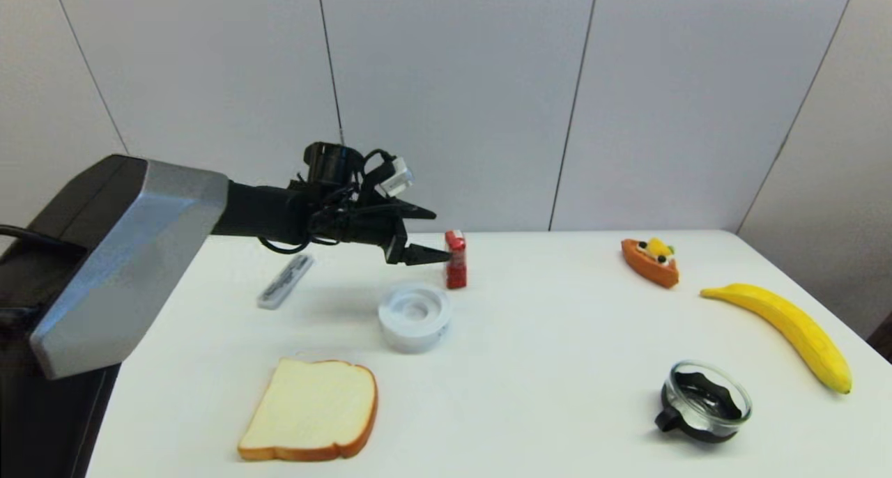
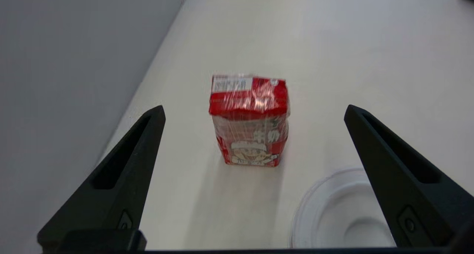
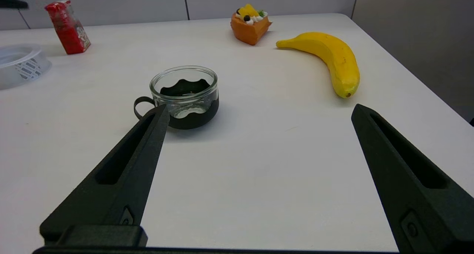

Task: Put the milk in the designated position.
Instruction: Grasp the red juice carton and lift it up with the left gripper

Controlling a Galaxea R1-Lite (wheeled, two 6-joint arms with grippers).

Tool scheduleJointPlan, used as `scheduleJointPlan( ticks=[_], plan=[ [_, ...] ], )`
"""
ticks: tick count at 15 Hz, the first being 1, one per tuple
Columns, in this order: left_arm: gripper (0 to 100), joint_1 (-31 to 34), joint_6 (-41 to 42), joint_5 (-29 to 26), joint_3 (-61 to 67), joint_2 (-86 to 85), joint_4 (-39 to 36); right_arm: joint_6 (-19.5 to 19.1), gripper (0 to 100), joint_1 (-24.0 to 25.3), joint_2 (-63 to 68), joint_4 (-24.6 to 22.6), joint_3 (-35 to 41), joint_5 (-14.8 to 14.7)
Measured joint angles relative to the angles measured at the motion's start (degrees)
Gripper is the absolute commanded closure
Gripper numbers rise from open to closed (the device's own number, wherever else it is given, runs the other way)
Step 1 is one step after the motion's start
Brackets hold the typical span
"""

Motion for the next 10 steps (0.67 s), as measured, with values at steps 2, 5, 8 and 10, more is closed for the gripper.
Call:
scheduleJointPlan(
  ticks=[2, 5, 8, 10],
  plan=[
    [0, 0.0, 0.0, 0.0, -1.0, 2.4, 0.1, 0.0, 0, 0.0, 0.0, 0.0, 0.0, 0.0],
    [0, -0.7, 0.0, 0.0, -3.4, 5.0, 0.5, 0.0, 0, 0.0, 0.0, 0.0, 0.0, 0.0],
    [0, -1.8, -0.5, 0.0, -6.6, 7.1, 1.2, 0.0, 0, 0.0, 0.0, 0.0, 0.0, 0.0],
    [0, -2.7, -0.6, 0.0, -7.9, 8.0, 2.2, 0.0, 0, 0.0, 0.0, 0.0, 0.0, 0.0]
  ],
)
